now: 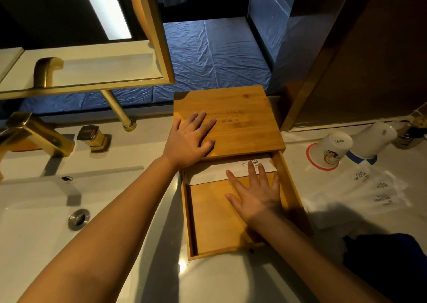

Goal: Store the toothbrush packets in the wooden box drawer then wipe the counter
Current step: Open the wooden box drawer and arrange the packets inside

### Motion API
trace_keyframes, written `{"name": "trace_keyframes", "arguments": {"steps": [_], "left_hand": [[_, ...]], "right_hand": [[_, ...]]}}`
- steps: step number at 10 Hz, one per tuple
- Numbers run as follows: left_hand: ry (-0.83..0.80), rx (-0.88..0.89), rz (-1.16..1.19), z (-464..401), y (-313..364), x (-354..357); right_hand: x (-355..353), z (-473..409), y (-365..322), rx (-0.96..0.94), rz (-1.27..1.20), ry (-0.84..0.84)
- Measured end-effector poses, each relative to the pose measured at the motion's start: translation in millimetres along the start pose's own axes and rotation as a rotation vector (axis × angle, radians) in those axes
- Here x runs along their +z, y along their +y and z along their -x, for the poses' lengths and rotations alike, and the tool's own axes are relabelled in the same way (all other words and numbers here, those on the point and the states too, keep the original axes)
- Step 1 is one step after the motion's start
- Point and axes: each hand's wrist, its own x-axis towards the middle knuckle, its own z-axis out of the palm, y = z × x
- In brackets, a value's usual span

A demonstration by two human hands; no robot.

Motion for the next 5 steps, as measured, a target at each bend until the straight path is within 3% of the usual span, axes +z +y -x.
{"name": "trace_keyframes", "arguments": {"steps": [5], "left_hand": [[-0.019, -0.01, -0.005, 1.6, 3.4, -4.2]], "right_hand": [[-6.0, 6.5, -13.4, 0.064, -0.026, -0.016]]}}
